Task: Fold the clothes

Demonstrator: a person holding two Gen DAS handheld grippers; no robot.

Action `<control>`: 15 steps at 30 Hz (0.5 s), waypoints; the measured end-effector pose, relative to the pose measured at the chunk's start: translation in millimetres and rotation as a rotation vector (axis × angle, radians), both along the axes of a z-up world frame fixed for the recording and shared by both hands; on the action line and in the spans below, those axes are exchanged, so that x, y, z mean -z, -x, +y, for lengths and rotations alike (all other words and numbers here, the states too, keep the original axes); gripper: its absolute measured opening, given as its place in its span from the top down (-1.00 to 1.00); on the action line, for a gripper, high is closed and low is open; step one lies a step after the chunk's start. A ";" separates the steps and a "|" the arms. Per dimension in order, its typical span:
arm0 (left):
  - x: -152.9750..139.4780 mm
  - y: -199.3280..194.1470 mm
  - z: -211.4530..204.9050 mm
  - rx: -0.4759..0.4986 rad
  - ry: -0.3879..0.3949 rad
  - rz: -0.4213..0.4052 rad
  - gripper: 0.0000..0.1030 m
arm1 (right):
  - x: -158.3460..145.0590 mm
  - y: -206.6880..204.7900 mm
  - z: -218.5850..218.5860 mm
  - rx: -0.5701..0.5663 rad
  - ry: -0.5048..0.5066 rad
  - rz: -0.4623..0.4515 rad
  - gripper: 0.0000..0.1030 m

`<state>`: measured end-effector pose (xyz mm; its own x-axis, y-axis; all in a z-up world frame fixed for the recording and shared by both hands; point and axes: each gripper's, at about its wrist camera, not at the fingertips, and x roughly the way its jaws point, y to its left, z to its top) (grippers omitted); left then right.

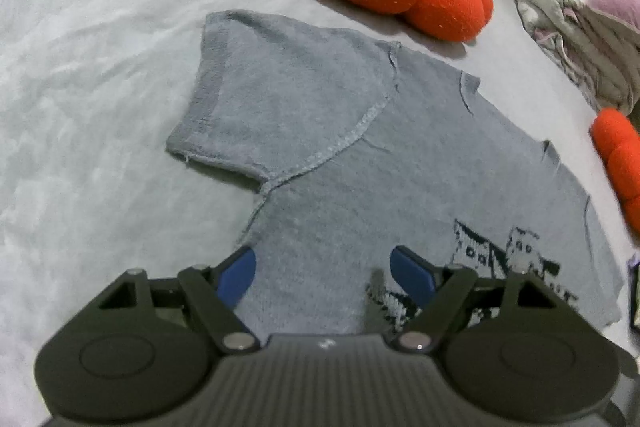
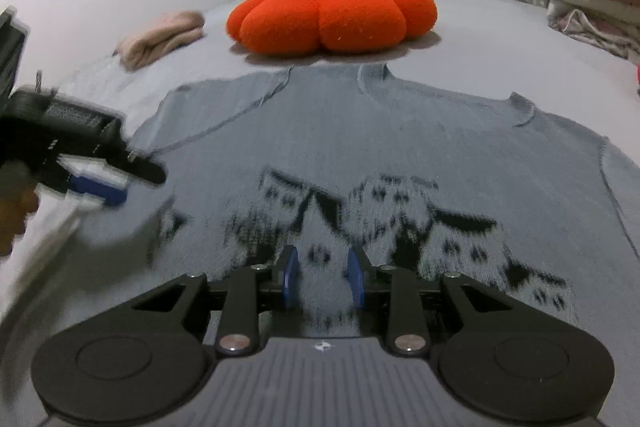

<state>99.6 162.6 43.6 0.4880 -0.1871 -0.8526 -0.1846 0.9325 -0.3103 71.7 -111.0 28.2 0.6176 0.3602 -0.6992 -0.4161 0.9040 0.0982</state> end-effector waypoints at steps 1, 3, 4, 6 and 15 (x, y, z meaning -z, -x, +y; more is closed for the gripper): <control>-0.5 1.0 -3.9 0.007 -0.019 -0.007 -0.51 | -0.5 6.8 -3.2 -0.004 0.001 0.002 0.44; -1.4 3.3 -10.2 0.024 -0.049 -0.023 -0.51 | -1.5 19.1 -10.7 -0.012 -0.005 0.016 0.43; -1.9 4.5 -12.7 0.033 -0.061 -0.032 -0.51 | -2.1 24.3 -14.4 -0.021 -0.004 0.026 0.43; -3.8 7.1 -17.9 0.044 -0.080 -0.053 -0.50 | -5.1 33.3 -24.5 -0.061 0.004 0.048 0.43; 5.3 19.5 -60.7 0.136 -0.213 -0.114 -0.54 | -7.6 34.9 -100.2 0.003 -0.087 0.086 0.40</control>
